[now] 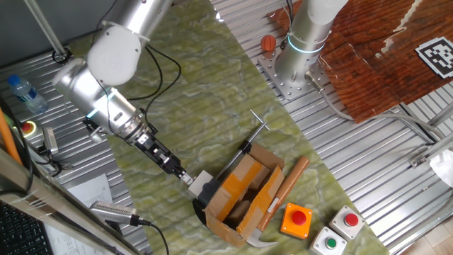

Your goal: Press the button horizontally

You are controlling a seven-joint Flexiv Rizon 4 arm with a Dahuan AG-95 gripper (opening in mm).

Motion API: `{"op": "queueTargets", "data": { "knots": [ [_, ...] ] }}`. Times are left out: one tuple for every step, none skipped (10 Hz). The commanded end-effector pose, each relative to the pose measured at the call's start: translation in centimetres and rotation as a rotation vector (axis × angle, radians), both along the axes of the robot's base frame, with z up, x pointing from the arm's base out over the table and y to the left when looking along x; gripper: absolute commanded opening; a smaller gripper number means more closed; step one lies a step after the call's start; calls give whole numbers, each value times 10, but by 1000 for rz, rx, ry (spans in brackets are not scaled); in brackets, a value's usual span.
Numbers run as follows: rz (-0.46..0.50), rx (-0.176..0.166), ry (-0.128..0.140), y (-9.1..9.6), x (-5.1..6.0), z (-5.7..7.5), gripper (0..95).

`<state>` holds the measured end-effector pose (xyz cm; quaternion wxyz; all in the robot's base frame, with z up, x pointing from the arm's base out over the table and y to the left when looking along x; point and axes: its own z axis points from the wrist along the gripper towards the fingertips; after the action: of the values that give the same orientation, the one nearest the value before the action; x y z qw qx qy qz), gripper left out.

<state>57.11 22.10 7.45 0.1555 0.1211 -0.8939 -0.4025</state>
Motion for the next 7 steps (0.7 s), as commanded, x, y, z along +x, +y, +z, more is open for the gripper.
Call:
{"op": "queueTargets", "data": {
  "knots": [
    [23,-103,-20,-17,9,6,570],
    [20,-141,-23,-28,13,12,570],
    [22,-201,-29,-40,17,18,380],
    [28,-277,-39,-53,21,23,0],
    [32,-295,-46,-66,23,27,0],
    [13,-308,-60,-85,25,34,0],
    [-10,-355,-82,-96,26,39,0]
  ]
}}
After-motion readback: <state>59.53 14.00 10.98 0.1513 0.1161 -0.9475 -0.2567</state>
